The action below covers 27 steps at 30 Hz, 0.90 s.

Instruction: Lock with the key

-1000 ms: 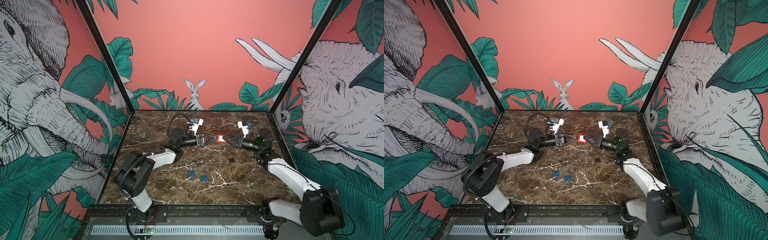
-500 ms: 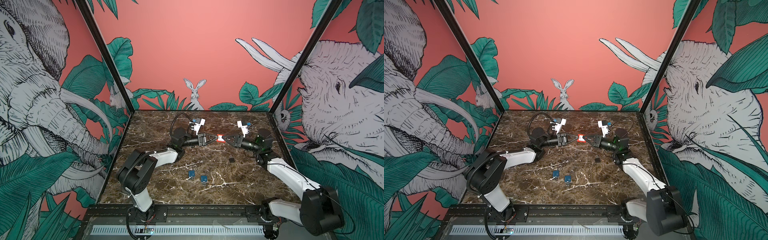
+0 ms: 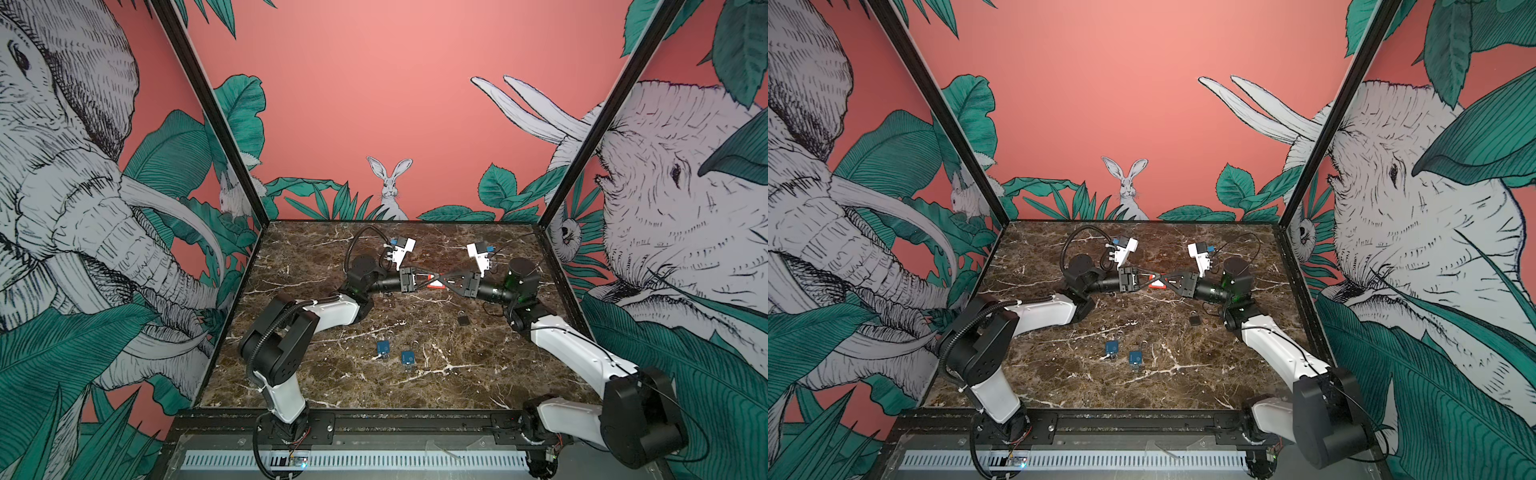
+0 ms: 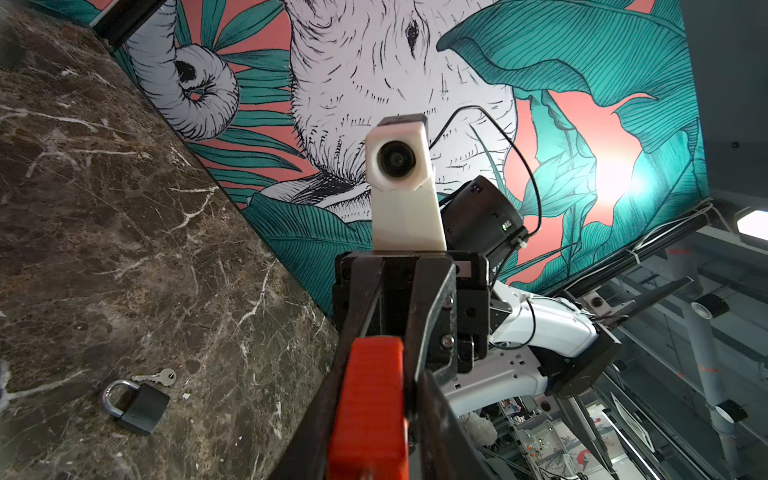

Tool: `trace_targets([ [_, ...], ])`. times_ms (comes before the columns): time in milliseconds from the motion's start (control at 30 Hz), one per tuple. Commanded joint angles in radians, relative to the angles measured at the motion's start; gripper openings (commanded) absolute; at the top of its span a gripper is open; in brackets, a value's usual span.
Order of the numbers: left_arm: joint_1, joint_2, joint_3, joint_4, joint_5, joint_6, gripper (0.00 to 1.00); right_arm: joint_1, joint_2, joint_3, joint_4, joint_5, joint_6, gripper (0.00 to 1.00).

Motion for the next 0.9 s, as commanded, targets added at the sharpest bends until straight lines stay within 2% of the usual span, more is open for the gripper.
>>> trace_targets([
  [0,-0.014,-0.01,0.027,0.061,0.025,0.011,0.3,0.006,0.002,0.029,-0.001,0.032,-0.016,0.0],
  [133,-0.014,-0.013,0.018,0.066,0.023,0.007,0.33,-0.005,-0.01,0.023,-0.023,0.063,-0.025,0.0],
  [233,-0.014,-0.021,0.007,0.069,0.018,0.007,0.44,-0.023,-0.025,0.021,-0.029,0.087,-0.02,0.0],
  [333,-0.015,-0.027,-0.002,0.069,0.016,0.01,0.46,-0.035,-0.03,0.022,-0.029,0.087,-0.015,0.0],
  [433,-0.014,-0.03,-0.009,0.069,0.016,0.011,0.45,-0.037,-0.029,0.023,-0.026,0.084,-0.011,0.0],
  [867,-0.014,-0.022,-0.007,0.079,0.021,0.003,0.28,-0.041,-0.014,0.021,-0.001,0.078,0.013,0.0],
])
